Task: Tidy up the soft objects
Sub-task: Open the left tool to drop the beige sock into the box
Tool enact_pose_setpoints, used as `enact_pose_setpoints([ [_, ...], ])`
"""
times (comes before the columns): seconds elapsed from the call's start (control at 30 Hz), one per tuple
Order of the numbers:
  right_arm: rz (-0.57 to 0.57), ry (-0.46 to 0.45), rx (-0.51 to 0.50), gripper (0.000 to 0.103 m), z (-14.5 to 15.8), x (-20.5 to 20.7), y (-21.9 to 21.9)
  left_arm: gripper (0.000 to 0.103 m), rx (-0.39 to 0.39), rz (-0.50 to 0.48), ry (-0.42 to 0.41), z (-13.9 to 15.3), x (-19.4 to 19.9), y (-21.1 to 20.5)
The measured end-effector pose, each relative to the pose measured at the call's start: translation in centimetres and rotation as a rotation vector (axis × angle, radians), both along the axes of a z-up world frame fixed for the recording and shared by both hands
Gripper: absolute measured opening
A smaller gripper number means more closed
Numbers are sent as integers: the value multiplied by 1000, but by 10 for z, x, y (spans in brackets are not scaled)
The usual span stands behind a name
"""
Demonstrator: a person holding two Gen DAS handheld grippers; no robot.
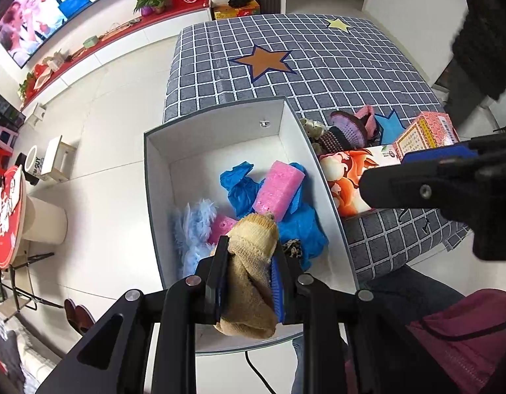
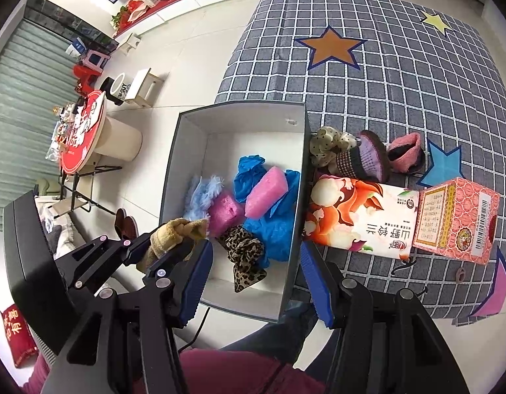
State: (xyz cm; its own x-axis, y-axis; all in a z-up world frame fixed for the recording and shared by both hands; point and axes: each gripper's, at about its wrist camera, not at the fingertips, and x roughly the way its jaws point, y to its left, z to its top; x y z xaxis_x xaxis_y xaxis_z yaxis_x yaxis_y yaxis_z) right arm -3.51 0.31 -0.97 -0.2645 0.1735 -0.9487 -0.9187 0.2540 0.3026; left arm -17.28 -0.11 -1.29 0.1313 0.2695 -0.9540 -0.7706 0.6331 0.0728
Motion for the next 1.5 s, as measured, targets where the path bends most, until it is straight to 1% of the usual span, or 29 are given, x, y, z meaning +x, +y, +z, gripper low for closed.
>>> enact_pose_setpoints([
  [0.2,11,5,-19,58,-5,-4,4,25,-5,22,-8,-1,-5,4],
  [0.53,26,-1,-12,58,-3,-8,7,25,-12,53,-12,-2,-11,7],
  [1.13,38,9,-39,58,-11,-8,11,25,-43,84,-3,-10,-14,14],
  [1.37,59,11,-49,58,-17,-14,29,25,-69,127,-9,-19,-25,21],
  [1.5,70,1,-50,58,-22,-17,46,25,-105,143,-11,-27,-30,23],
])
